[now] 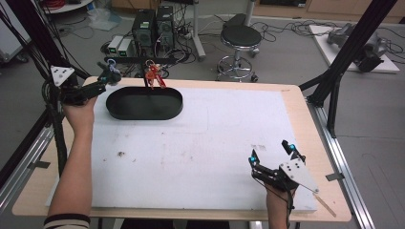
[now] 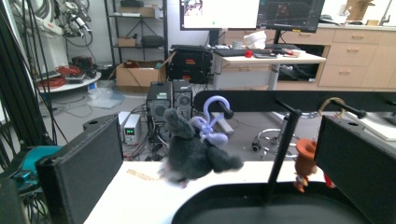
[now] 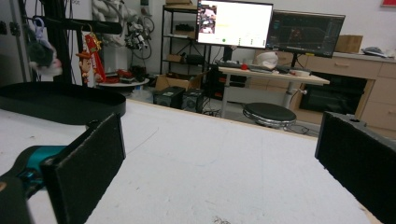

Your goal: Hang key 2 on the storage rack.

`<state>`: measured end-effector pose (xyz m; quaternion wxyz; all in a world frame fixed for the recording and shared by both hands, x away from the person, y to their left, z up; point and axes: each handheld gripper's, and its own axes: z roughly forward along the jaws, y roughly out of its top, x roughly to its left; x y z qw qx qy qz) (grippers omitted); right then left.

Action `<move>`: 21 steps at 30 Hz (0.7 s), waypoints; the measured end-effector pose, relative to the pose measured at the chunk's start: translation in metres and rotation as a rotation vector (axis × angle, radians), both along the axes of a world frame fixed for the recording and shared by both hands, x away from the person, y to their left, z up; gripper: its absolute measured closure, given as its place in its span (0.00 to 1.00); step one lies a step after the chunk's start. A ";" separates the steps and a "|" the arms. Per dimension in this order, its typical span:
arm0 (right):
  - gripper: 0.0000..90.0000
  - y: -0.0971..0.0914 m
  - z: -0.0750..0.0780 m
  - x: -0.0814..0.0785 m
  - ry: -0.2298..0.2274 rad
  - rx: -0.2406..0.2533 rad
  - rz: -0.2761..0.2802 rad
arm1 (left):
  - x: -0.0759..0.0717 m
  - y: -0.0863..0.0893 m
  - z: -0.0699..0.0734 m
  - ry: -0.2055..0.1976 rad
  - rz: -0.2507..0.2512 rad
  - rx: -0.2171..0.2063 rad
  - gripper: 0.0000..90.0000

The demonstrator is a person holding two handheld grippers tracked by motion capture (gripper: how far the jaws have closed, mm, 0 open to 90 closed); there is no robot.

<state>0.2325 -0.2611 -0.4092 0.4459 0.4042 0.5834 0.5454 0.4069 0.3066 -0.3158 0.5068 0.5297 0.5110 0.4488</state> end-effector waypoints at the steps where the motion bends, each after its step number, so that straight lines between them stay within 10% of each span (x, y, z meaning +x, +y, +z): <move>1: 0.01 -0.001 0.000 0.000 -0.002 0.003 -0.002 | -0.003 0.000 0.000 -0.002 -0.003 -0.004 0.02; 21: 0.01 -0.002 0.002 -0.001 0.007 0.033 0.004 | -0.083 0.000 -0.005 -0.098 -0.042 -0.021 0.02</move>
